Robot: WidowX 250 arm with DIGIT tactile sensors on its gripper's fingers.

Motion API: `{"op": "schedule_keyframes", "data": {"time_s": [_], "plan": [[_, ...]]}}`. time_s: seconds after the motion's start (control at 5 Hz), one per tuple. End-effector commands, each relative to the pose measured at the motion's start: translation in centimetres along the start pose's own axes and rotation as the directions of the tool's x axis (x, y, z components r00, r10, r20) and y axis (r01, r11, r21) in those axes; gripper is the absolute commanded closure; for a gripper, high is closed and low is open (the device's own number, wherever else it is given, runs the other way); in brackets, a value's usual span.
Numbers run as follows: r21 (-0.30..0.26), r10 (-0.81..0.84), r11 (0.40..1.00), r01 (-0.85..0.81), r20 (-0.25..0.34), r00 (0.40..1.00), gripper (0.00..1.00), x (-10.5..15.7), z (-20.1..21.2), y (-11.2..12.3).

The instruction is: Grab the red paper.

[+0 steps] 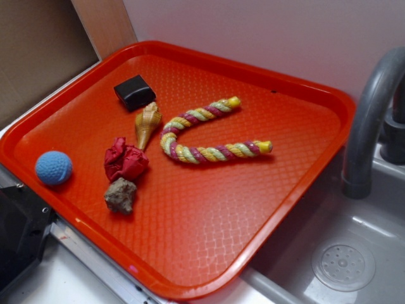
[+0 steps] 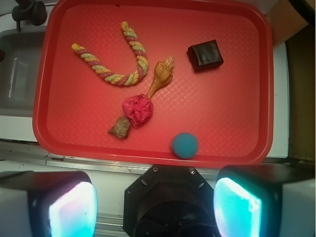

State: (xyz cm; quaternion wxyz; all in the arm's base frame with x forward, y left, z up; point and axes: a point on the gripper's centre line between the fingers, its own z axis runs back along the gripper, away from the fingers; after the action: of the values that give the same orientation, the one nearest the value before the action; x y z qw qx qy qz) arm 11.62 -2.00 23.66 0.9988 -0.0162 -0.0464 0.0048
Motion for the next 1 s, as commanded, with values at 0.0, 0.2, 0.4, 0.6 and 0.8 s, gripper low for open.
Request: {"op": "schedule_keyframes", "data": {"time_s": [0.0,0.2,0.4,0.6,0.8], "plan": [[0.0,0.0,1.0,0.0,0.0,1.0,0.0,0.0,0.0,0.0],[0.002,0.075,0.997,-0.075,0.001,0.997,0.0,1.3,-3.4,-0.8],[-0.01,0.113,0.994,-0.113,0.012,0.993,0.0,2.1,-5.5,-1.2],[-0.082,0.143,0.986,-0.143,-0.006,0.99,0.0,2.9,-8.2,-1.8],[-0.083,0.132,0.988,-0.132,-0.015,0.991,0.0,3.7,-10.9,-2.5]]}}
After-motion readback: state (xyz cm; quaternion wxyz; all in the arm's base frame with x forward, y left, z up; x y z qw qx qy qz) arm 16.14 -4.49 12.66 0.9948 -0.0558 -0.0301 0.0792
